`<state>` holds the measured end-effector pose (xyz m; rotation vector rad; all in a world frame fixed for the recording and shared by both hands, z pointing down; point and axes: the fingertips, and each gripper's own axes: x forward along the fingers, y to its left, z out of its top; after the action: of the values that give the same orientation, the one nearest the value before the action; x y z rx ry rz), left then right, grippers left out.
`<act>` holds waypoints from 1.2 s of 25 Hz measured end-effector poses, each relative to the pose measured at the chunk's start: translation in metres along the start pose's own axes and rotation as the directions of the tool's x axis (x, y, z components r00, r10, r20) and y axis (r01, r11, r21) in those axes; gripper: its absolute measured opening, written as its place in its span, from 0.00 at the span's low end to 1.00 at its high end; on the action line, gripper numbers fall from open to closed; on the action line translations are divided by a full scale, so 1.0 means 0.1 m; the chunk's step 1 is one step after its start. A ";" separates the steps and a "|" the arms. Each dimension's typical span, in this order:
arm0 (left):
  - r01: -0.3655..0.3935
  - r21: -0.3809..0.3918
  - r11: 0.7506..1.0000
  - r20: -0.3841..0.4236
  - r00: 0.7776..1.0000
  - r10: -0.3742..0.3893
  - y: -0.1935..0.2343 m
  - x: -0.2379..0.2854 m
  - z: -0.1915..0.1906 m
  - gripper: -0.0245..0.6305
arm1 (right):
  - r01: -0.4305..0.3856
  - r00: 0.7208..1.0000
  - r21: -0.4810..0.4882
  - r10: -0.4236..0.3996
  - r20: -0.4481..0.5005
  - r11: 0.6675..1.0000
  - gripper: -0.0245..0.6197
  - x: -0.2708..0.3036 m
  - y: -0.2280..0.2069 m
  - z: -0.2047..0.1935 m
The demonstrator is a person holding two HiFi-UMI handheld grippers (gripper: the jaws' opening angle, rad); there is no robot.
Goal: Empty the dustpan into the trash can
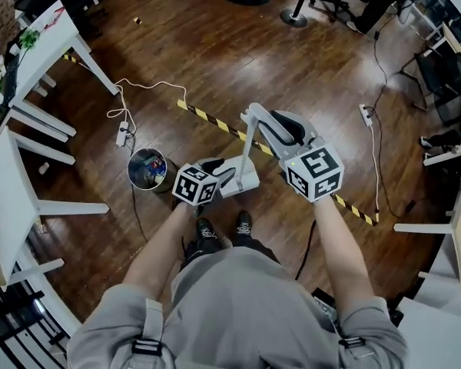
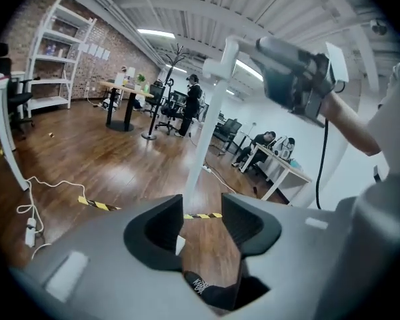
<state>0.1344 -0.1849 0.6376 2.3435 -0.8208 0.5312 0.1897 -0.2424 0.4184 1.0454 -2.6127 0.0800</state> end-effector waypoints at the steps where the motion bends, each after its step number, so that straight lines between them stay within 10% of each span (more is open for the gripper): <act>1: -0.012 -0.009 1.000 0.017 1.000 0.013 0.02 -0.08 -0.02 0.26 | 0.007 1.000 0.005 -0.007 -0.009 1.000 0.24 0.06 -0.02 -0.14; 3: -0.040 -0.025 0.999 0.069 0.997 0.042 0.07 -0.24 -0.01 0.05 | 0.017 1.000 0.013 -0.017 -0.019 1.000 0.24 0.17 -0.07 -0.37; 11: -0.092 -0.049 0.994 0.237 0.966 0.102 0.06 -0.62 0.27 0.04 | 0.090 0.996 0.063 -0.090 -0.011 0.994 0.24 0.32 -0.31 -0.95; 30: 0.042 -0.002 0.999 0.226 0.973 -0.041 -0.40 -0.35 0.44 0.04 | 0.057 0.973 0.182 -0.014 -0.230 0.982 0.24 -0.38 0.23 -1.82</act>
<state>0.1426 -0.1729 0.5701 2.4392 -0.8710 0.2459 0.2500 -0.1697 0.5802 1.0747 -2.4125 0.4201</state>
